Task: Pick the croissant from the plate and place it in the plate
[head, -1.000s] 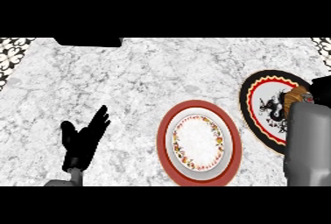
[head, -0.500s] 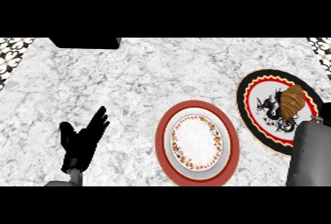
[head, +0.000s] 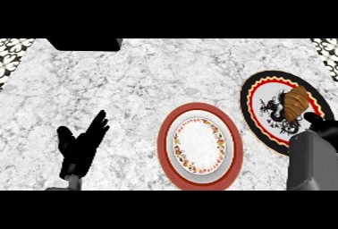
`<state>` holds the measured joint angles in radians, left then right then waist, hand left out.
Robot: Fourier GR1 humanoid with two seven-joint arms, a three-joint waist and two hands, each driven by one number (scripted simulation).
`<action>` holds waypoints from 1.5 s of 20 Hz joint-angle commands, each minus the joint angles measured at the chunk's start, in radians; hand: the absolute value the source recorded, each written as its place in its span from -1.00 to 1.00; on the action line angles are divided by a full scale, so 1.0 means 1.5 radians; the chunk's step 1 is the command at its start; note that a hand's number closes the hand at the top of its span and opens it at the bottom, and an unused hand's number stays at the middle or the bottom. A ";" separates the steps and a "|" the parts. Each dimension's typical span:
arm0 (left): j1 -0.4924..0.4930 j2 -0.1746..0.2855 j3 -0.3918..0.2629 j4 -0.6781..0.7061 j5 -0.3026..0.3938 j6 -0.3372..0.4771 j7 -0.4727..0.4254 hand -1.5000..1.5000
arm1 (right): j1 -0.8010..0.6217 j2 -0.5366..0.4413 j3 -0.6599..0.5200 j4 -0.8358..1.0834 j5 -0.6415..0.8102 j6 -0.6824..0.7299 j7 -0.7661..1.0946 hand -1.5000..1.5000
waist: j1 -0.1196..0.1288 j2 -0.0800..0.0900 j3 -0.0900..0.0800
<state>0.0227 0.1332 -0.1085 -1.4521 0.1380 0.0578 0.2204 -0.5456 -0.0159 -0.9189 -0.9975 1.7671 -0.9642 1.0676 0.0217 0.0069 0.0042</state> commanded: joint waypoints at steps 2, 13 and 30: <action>-0.018 -0.004 0.010 -0.005 0.011 0.001 0.020 0.00 | 0.016 0.001 0.015 0.033 -0.074 -0.212 -0.017 -1.00 | -0.004 -0.001 -0.001; 0.017 0.000 0.004 -0.010 -0.007 0.006 0.011 0.00 | 0.082 0.011 0.155 -0.044 -0.149 -0.351 0.049 -1.00 | -0.005 -0.010 -0.003; 0.003 -0.017 0.008 0.030 -0.013 0.002 -0.018 0.00 | 0.302 0.011 0.539 -0.193 -0.128 -0.313 0.252 -1.00 | -0.011 -0.007 -0.004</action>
<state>0.0169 0.1139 -0.0967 -1.4277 0.1164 0.0687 0.2059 -0.1363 0.0000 -0.1828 -1.2655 1.5328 -1.4166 1.3633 0.0057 -0.0065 0.0001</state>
